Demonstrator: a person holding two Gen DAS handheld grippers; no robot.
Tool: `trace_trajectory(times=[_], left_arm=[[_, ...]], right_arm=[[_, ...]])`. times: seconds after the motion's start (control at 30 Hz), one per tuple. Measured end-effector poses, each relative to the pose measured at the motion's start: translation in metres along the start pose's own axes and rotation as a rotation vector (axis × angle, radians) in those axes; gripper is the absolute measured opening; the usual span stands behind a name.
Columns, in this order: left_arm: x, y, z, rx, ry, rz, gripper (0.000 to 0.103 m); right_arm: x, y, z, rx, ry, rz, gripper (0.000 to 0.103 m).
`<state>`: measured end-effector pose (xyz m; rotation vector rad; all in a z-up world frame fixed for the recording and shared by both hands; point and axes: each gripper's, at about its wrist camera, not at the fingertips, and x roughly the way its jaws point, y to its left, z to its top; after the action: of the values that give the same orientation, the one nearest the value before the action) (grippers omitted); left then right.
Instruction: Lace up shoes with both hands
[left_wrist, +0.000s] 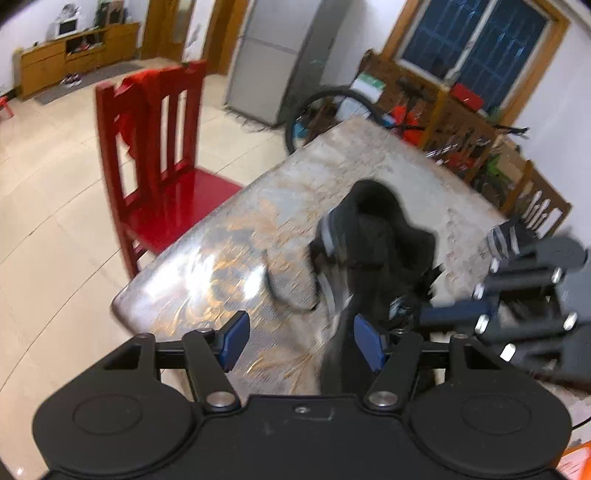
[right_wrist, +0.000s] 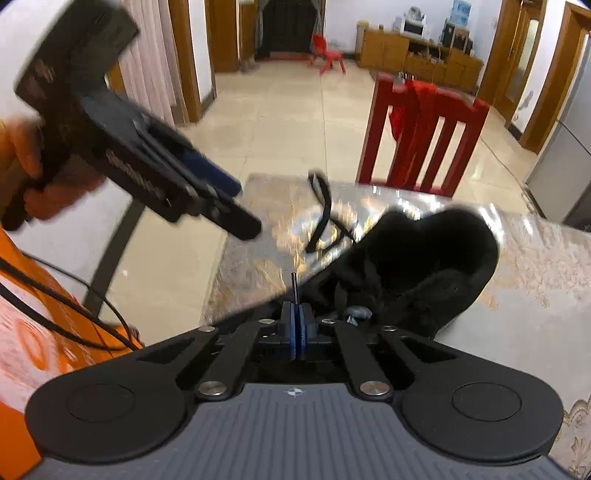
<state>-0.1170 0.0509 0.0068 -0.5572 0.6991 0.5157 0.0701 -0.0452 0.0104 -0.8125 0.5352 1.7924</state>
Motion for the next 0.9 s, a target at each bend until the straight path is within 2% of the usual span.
trace_trajectory(times=[0.07, 0.13, 0.2, 0.27, 0.43, 0.5, 0.57, 0.9], left_arm=[[0.004, -0.011, 0.009, 0.040, -0.028, -0.023, 0.060], [0.009, -0.022, 0.017, 0.080, -0.049, -0.041, 0.060], [0.018, -0.033, 0.023, 0.106, -0.058, -0.053, 0.060], [0.029, -0.042, 0.024, 0.133, -0.053, -0.048, 0.059], [0.043, -0.048, 0.023, 0.133, -0.059, 0.041, 0.052], [0.043, -0.045, 0.024, 0.113, -0.055, 0.045, 0.051], [0.041, -0.045, 0.022, 0.100, -0.056, 0.047, 0.046], [0.037, -0.046, 0.024, 0.082, -0.055, 0.072, 0.046]], right_arm=[[-0.021, -0.008, 0.014, 0.010, -0.094, -0.037, 0.003], [-0.032, -0.015, 0.026, -0.066, -0.144, -0.124, 0.003], [-0.028, -0.020, 0.030, -0.186, -0.125, -0.190, 0.003], [-0.018, -0.023, 0.030, -0.298, -0.081, -0.215, 0.003], [0.003, -0.023, 0.026, -0.470, 0.003, -0.165, 0.003], [0.008, -0.021, 0.024, -0.502, 0.019, -0.138, 0.003], [0.013, -0.019, 0.021, -0.537, 0.033, -0.111, 0.004], [0.020, -0.022, 0.019, -0.545, 0.033, -0.068, 0.004]])
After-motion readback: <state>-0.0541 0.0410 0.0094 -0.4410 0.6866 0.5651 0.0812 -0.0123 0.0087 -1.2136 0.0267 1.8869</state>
